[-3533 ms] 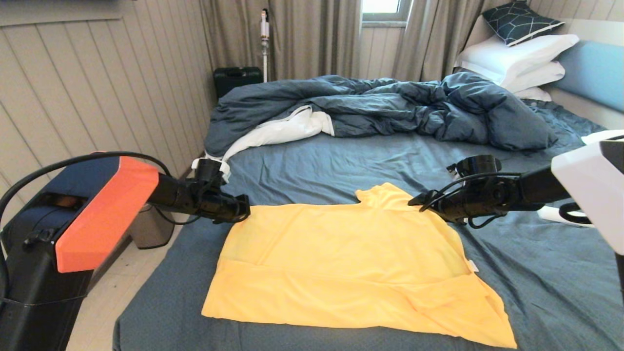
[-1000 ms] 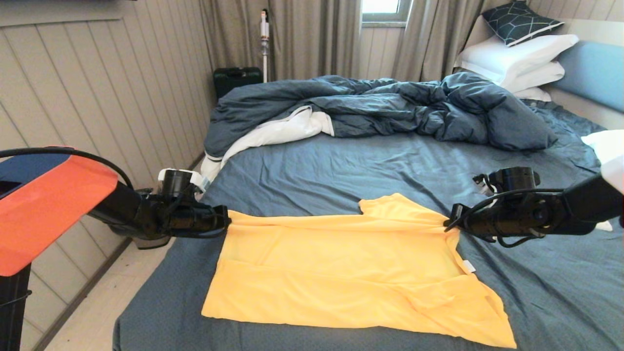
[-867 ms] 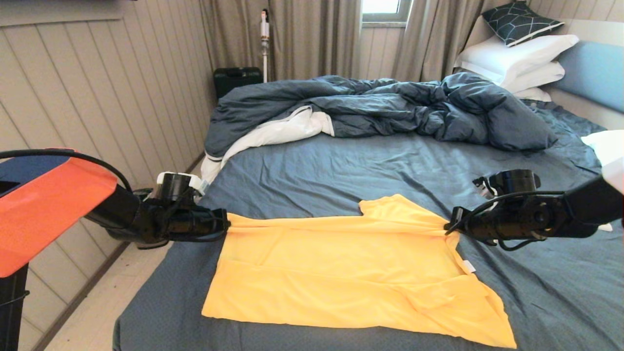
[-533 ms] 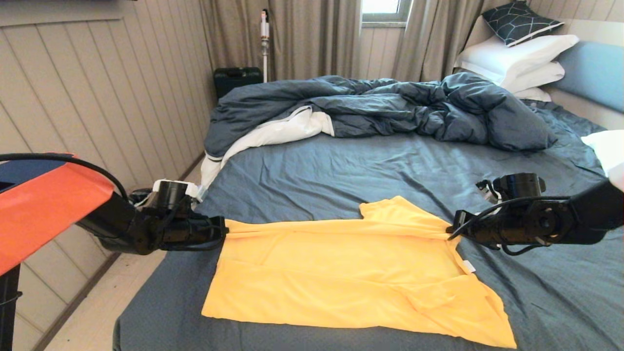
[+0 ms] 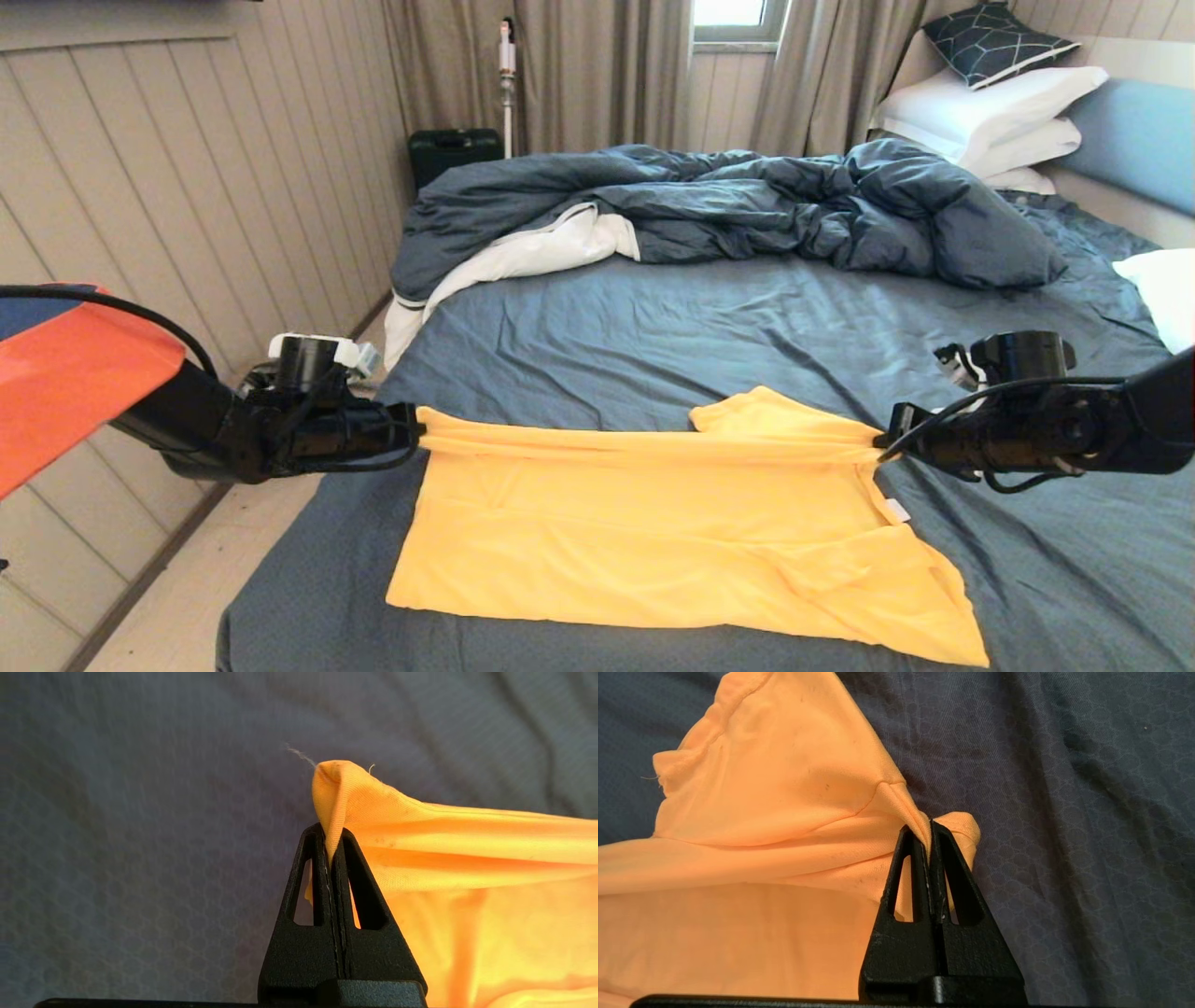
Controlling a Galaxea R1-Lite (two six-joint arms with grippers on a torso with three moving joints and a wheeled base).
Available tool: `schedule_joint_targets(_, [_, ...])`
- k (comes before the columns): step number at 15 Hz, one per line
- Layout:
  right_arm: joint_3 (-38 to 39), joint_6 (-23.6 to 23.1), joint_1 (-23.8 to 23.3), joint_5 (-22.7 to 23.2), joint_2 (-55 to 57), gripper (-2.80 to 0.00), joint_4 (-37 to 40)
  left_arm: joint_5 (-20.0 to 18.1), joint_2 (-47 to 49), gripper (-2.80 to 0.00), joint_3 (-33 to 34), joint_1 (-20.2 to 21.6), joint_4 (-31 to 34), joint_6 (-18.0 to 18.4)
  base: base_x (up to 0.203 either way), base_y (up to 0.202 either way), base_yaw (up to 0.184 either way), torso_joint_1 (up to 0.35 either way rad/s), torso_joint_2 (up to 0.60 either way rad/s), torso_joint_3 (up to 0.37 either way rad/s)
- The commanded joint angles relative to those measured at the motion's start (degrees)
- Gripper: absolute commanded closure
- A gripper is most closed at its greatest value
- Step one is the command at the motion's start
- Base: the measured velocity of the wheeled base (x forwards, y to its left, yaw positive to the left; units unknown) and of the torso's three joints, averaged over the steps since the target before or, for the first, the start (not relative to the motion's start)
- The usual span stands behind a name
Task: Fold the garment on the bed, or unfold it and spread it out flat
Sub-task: Fold the yellow T-shirt
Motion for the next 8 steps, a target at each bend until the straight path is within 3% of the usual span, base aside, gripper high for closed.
schedule_joint_targets(1, [0.28,0.17,-0.02,0.13,-0.34,0.00,-0.10,-0.08,-1.14,0.00,-0.61,0.12,-0.13,-0.32,0.000,0.000,0.000,0.000,0.00,0.000])
schedule_joint_targets(5, [0.55,0.09,-0.02,0.13,-0.33,0.00,-0.19,-0.03,-1.47,0.00,-1.05,0.12,-0.22,-0.32,0.000,0.000,0.000,0.000,0.00,0.000])
schedule_joint_targets(8, [0.55,0.09,0.16,0.13,-0.16,0.00,-0.23,0.08,1.05,0.00,-4.99,0.12,-0.03,-0.46,0.000,0.000,0.000,0.000,0.00,0.000])
